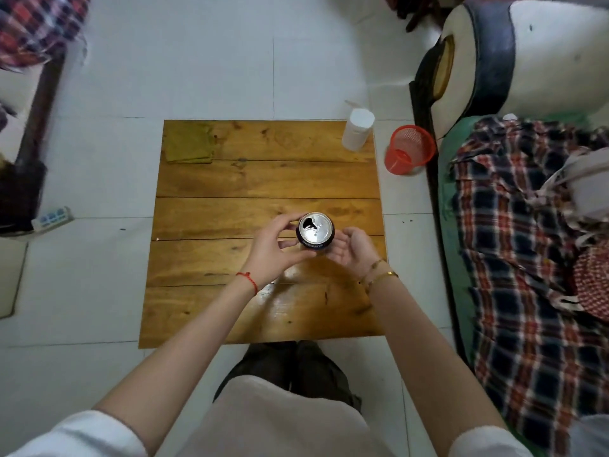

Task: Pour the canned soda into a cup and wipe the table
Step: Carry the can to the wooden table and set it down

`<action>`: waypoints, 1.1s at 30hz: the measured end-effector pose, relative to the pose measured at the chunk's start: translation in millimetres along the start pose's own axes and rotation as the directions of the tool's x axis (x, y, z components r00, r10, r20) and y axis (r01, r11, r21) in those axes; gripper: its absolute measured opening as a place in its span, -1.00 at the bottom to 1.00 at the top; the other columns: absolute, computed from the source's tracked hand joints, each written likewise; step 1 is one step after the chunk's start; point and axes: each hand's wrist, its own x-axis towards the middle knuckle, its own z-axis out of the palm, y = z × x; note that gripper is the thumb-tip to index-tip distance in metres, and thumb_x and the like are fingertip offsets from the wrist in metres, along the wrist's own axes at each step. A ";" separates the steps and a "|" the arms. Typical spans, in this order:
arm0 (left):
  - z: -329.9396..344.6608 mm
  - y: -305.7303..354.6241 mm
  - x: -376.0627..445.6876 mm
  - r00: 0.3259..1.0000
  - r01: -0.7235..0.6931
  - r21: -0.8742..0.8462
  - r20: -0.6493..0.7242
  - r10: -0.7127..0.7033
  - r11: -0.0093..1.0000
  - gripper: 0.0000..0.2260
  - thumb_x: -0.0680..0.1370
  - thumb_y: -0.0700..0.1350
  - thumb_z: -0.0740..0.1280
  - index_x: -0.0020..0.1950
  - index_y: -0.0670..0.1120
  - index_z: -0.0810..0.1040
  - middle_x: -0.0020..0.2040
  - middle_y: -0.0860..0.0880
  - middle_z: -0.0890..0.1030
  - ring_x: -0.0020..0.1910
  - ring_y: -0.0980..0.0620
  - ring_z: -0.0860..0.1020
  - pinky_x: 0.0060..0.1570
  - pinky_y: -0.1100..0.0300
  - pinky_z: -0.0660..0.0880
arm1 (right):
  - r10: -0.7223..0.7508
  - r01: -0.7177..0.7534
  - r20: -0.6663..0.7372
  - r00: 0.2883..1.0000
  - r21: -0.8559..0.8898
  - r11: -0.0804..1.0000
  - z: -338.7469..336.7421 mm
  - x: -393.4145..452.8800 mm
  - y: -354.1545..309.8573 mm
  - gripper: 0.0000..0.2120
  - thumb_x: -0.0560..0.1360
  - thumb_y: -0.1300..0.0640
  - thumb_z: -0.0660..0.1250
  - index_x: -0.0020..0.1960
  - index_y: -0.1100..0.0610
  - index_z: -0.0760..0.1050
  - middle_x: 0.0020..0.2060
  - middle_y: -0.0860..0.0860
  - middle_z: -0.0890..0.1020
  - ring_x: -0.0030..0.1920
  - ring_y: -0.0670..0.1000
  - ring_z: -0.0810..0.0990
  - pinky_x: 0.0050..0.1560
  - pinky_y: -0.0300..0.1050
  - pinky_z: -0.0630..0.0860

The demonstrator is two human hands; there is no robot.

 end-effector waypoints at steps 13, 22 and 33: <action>48.7 -105.6 43.6 0.976 0.104 -0.012 -0.191 -0.104 0.995 -0.41 0.29 -0.23 0.63 0.25 0.06 0.54 0.18 0.13 0.56 0.14 0.17 0.53 0.06 0.23 0.59 | -0.106 0.102 -0.143 0.984 -0.032 0.994 -26.6 128.3 57.8 -0.65 0.66 0.17 -0.04 -0.02 0.21 0.51 -0.20 0.03 0.61 -0.18 -0.06 0.58 -0.20 -0.24 0.52; 81.4 -159.0 57.5 0.958 0.176 -0.016 -0.225 -0.175 0.984 -0.44 0.29 -0.24 0.61 0.24 0.00 0.56 0.17 0.12 0.58 0.09 0.31 0.53 0.00 0.32 0.56 | -0.325 0.210 -0.205 0.923 -0.437 0.874 -52.4 174.7 100.6 -0.69 0.44 0.01 0.15 -0.13 -0.13 0.69 0.01 0.00 0.70 0.14 0.05 0.62 0.26 0.11 0.50; 96.8 -195.2 60.1 0.963 0.147 0.042 -0.234 -0.134 0.988 -0.42 0.29 -0.24 0.61 0.26 -0.02 0.54 0.19 0.09 0.57 0.10 0.29 0.53 0.05 0.41 0.50 | -0.448 0.305 -0.032 0.894 -0.689 0.657 -62.0 187.9 121.5 -0.54 0.48 0.36 0.17 0.36 0.17 0.47 0.22 0.10 0.60 0.28 0.06 0.54 0.36 -0.05 0.40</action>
